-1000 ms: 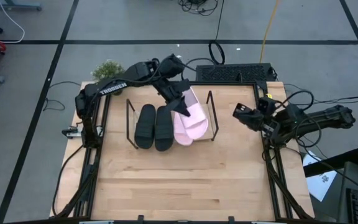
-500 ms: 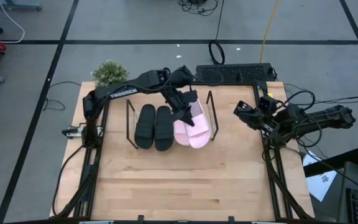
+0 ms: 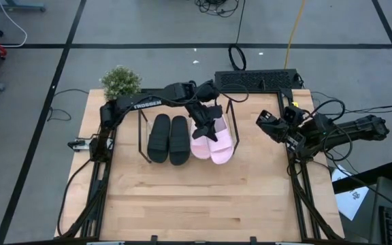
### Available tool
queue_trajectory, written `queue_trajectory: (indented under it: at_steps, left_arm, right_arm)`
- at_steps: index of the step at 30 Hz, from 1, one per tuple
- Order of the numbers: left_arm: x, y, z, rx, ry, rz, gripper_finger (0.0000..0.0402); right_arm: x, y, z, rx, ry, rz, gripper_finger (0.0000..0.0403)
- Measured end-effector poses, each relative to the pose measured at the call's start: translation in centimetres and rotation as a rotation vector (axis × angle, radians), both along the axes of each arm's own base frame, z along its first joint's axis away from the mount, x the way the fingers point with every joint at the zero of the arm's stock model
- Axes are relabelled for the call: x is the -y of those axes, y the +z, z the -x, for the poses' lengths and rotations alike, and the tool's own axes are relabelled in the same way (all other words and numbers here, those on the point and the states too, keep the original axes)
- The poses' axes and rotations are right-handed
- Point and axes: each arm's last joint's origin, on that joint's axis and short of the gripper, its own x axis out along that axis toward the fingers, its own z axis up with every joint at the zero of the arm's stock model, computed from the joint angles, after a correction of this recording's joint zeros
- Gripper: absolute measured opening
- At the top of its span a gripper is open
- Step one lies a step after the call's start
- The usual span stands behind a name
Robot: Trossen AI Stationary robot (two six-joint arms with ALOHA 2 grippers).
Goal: Pick and place slides into the shelf
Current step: Put the pink pair of slide on the shelf
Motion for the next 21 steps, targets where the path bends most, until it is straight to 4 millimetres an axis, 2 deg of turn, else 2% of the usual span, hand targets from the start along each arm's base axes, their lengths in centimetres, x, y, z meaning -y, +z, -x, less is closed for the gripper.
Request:
queue_trajectory:
  at_steps: [12,21]
  left_arm:
    - [-1.9,-1.4,-1.2,0.068,0.015,-0.004,0.0]
    - [-2.3,-2.0,-0.6,0.026,-0.004,-0.033,0.0]
  right_arm:
    - [0.0,-0.1,-0.1,-0.017,0.004,-0.001,0.0055]
    - [0.0,-0.1,-0.1,-0.015,0.008,-0.007,0.0055]
